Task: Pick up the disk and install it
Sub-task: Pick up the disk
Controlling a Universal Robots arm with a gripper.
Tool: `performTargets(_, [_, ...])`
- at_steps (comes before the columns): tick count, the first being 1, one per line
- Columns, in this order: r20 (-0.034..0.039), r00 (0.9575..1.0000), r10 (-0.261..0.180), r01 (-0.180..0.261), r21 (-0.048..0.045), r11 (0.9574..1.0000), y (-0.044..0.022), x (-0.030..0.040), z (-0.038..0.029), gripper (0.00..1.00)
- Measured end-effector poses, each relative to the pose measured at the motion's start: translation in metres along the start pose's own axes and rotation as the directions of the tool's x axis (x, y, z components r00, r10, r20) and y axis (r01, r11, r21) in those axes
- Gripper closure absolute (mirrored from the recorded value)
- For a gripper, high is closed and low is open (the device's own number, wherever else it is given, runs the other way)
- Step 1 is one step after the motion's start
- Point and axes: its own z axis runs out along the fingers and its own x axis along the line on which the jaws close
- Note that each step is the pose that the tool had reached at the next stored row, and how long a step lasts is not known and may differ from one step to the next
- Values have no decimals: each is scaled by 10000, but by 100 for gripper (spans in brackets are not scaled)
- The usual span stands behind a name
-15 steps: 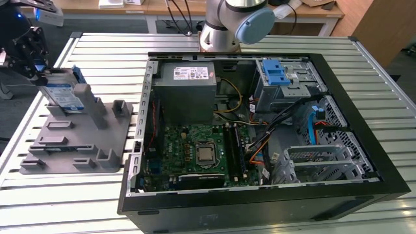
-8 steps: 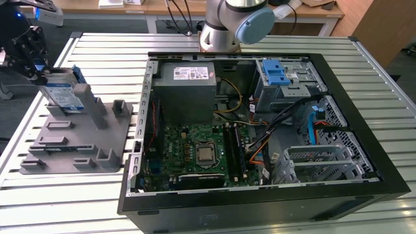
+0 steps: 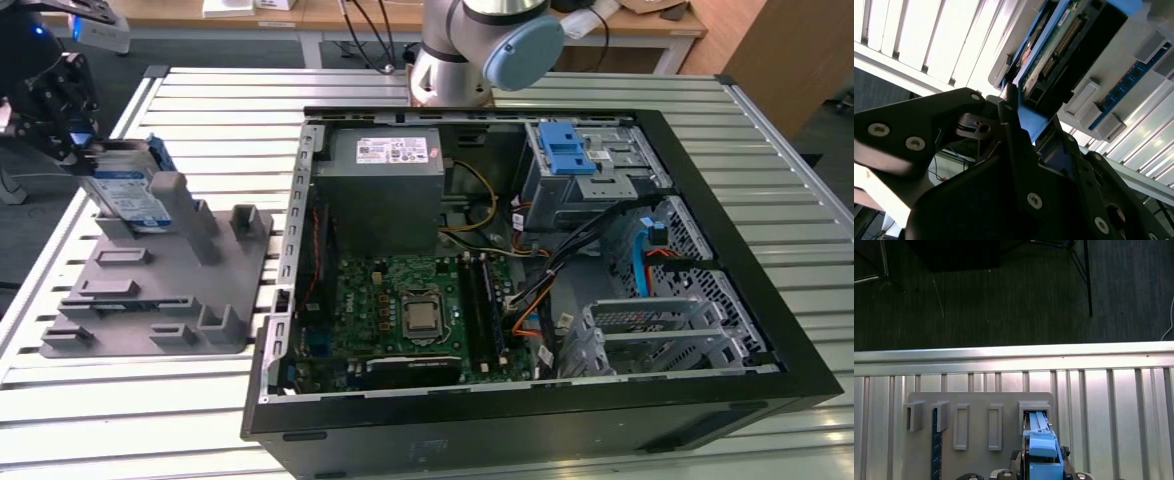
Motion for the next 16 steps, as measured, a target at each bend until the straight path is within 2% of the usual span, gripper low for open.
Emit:
performTargets(1, [0,10000,0,0,0,10000,0,0,0,62])
performTargets(2, [0,10000,0,0,1,10000,0,0,1,55])
performTargets(16, [3,10000,-2,2,55,10000,9,1,29,57])
